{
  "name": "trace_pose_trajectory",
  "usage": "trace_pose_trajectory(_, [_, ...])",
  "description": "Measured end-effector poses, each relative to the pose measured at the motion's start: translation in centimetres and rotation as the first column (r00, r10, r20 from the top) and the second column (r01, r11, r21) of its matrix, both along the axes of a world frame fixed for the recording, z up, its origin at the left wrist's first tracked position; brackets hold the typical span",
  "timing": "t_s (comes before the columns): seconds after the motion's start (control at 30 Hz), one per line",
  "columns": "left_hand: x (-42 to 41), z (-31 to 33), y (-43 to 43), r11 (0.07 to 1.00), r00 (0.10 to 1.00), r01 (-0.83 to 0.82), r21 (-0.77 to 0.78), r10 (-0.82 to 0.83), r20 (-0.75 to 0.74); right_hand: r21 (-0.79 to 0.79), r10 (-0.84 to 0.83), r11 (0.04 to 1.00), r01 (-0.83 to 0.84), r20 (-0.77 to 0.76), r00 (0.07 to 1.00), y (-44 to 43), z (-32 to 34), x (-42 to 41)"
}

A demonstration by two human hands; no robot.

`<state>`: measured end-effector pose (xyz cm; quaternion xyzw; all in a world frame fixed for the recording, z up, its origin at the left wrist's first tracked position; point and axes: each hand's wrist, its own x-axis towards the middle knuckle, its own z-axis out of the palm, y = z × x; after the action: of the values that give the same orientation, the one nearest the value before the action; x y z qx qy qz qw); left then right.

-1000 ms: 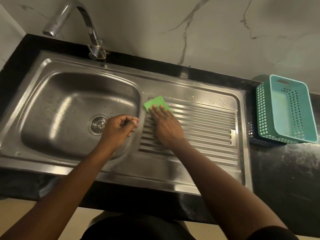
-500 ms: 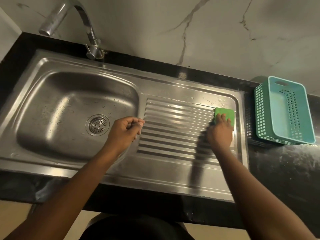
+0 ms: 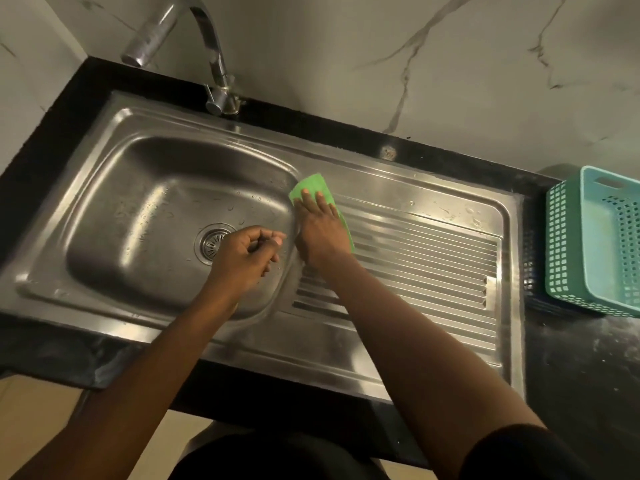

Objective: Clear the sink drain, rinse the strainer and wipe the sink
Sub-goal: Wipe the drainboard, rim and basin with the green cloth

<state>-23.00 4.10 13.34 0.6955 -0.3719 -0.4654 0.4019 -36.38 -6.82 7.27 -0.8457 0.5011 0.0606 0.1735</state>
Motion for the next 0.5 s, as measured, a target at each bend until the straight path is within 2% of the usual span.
trace_pose_trajectory(0.1, [0.1,0.1,0.1,1.000,0.999,-0.022,0.001,0.022,-0.043,-0.038,-0.027,0.999,0.030,0.065,0.998,0.0,-0.1,-4.1])
trace_pose_trajectory(0.27, [0.1,-0.4,0.2,1.000,0.999,-0.010,0.016,0.011,-0.045,-0.089,-0.264,0.959,0.270,0.067,0.962,0.0,-0.2,-13.2])
trace_pose_trajectory(0.4, [-0.9,-0.6,-0.1,1.000,0.999,0.025,0.015,-0.025,-0.046,-0.134,-0.468,0.875,0.465,0.015,0.884,0.6,0.2,-22.2])
trace_pose_trajectory(0.5, [-1.3,-0.6,-0.6,0.999,0.998,0.033,0.004,-0.033,-0.052,-0.161,-0.527,0.844,0.512,-0.070,0.847,0.3,0.6,-26.9])
